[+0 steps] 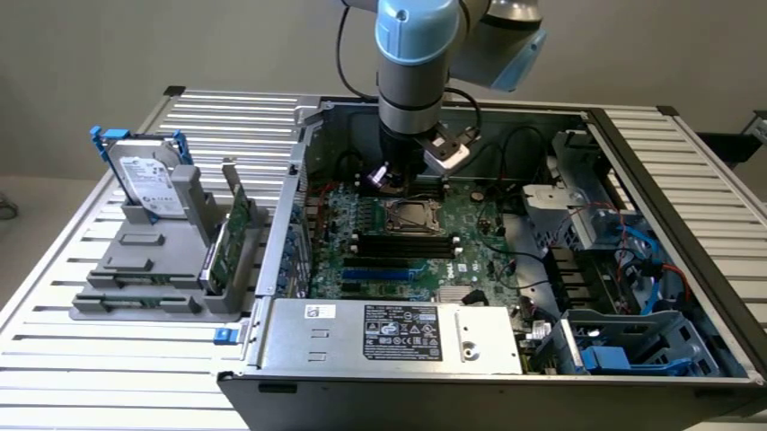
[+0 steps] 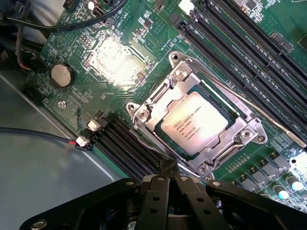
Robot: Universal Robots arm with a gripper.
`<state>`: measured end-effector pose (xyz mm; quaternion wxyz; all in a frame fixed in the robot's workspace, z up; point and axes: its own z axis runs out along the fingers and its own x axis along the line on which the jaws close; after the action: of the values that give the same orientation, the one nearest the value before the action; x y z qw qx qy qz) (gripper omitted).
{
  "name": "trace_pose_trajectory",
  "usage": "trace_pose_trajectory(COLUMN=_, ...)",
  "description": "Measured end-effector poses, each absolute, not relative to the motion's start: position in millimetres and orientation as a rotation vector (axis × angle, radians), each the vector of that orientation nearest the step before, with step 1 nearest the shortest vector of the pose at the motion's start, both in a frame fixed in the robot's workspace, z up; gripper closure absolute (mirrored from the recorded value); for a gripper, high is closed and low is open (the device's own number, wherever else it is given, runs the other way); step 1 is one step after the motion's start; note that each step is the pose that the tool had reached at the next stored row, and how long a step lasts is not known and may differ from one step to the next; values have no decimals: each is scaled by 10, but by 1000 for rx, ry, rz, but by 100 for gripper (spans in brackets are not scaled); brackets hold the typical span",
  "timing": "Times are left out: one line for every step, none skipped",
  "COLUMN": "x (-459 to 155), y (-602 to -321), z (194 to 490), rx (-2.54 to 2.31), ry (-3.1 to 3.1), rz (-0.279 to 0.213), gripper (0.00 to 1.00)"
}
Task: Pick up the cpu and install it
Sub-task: 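Install the first cpu locking lever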
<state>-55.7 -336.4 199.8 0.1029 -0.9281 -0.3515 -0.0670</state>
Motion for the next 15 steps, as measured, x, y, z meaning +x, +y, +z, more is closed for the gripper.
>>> trace_pose_trajectory(x=-556, y=-3364, z=1998, rx=-2740, ry=-1038, rz=-197, gripper=89)
trace_pose_trajectory(x=-555, y=-3364, z=1997, rx=-2740, ry=-1038, rz=-197, gripper=89)
trace_pose_trajectory(x=-555, y=-3363, z=1997, rx=-2741, ry=-1038, rz=-196, gripper=89)
trace_pose_trajectory(x=-554, y=-3362, z=1997, rx=-2742, ry=-1039, rz=-196, gripper=89)
trace_pose_trajectory(x=-553, y=-3361, z=1996, rx=-2743, ry=-1039, rz=-196, gripper=89)
trace_pose_trajectory(x=-552, y=-3360, z=1995, rx=-2744, ry=-1040, rz=-195, gripper=89)
trace_pose_trajectory(x=-551, y=-3359, z=1994, rx=-2746, ry=-1040, rz=-194, gripper=89)
trace_pose_trajectory(x=-551, y=-3357, z=1993, rx=-2748, ry=-1041, rz=-193, gripper=89)
trace_pose_trajectory(x=-551, y=-3354, z=1992, rx=-2749, ry=-1041, rz=-192, gripper=89)
trace_pose_trajectory(x=-551, y=-3350, z=1991, rx=-2751, ry=-1042, rz=-191, gripper=89)
trace_pose_trajectory(x=-551, y=-3347, z=1990, rx=-2752, ry=-1043, rz=-191, gripper=89)
trace_pose_trajectory(x=-551, y=-3343, z=1989, rx=-2752, ry=-1043, rz=-191, gripper=89)
trace_pose_trajectory(x=-551, y=-3339, z=1990, rx=-2753, ry=-1043, rz=-190, gripper=89)
trace_pose_trajectory(x=-551, y=-3335, z=1989, rx=-2753, ry=-1043, rz=-190, gripper=89)
trace_pose_trajectory(x=-551, y=-3332, z=1989, rx=-2753, ry=-1043, rz=-191, gripper=89)
